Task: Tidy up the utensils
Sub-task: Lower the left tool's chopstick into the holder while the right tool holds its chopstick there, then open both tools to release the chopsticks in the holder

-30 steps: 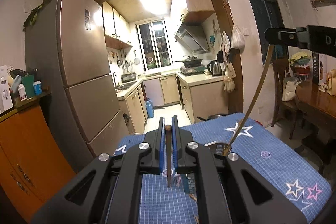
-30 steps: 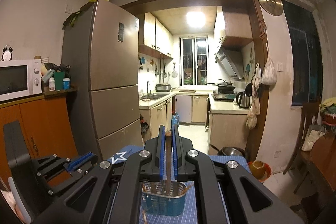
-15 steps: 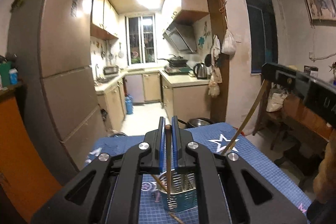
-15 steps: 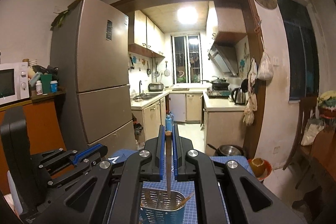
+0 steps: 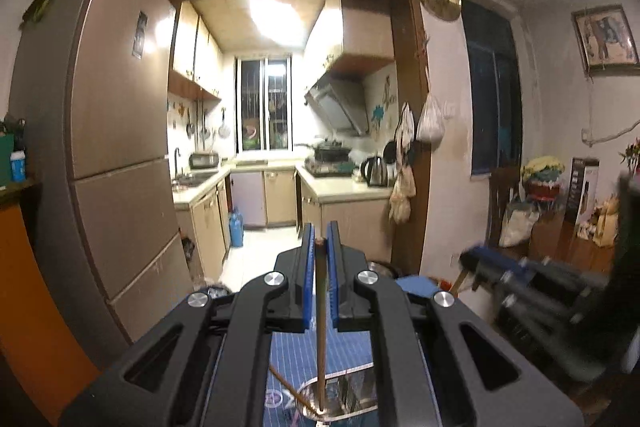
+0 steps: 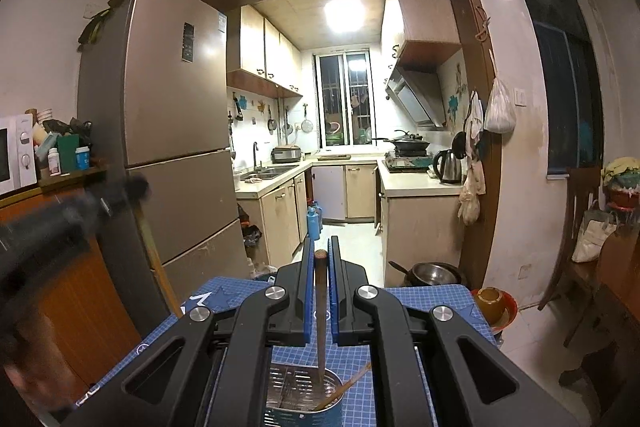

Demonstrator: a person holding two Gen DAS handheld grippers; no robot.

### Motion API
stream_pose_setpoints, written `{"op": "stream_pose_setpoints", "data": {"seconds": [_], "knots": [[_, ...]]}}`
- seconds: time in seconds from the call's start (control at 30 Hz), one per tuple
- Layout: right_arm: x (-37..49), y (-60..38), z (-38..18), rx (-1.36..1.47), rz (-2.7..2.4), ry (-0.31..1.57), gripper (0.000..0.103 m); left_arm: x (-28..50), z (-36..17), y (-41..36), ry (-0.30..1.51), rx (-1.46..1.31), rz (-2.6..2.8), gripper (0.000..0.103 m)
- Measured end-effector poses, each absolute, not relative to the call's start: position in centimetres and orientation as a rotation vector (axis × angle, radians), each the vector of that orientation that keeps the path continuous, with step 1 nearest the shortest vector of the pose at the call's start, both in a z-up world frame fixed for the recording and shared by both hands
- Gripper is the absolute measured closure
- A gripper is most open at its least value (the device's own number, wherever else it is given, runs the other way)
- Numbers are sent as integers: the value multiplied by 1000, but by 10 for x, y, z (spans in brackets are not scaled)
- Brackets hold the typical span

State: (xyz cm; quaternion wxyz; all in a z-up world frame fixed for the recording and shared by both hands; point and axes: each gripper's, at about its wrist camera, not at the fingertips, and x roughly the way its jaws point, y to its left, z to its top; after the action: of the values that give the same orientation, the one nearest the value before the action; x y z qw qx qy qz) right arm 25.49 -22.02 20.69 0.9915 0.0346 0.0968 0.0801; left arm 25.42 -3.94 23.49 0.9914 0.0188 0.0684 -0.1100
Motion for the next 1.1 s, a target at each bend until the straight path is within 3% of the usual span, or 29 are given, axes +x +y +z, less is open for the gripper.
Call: {"op": "stream_pose_setpoints", "data": {"seconds": [0.17,0.8,1.1], "knots": [[269,-225,200,104,170,216,95,271,232,-42,130,10,-238,98],[281,-206,162,102,207,332,95,319,120,-44,276,34,-233,98],[275,-212,162,113,211,336,94,298,133,-21,234,-39,-190,98]]}}
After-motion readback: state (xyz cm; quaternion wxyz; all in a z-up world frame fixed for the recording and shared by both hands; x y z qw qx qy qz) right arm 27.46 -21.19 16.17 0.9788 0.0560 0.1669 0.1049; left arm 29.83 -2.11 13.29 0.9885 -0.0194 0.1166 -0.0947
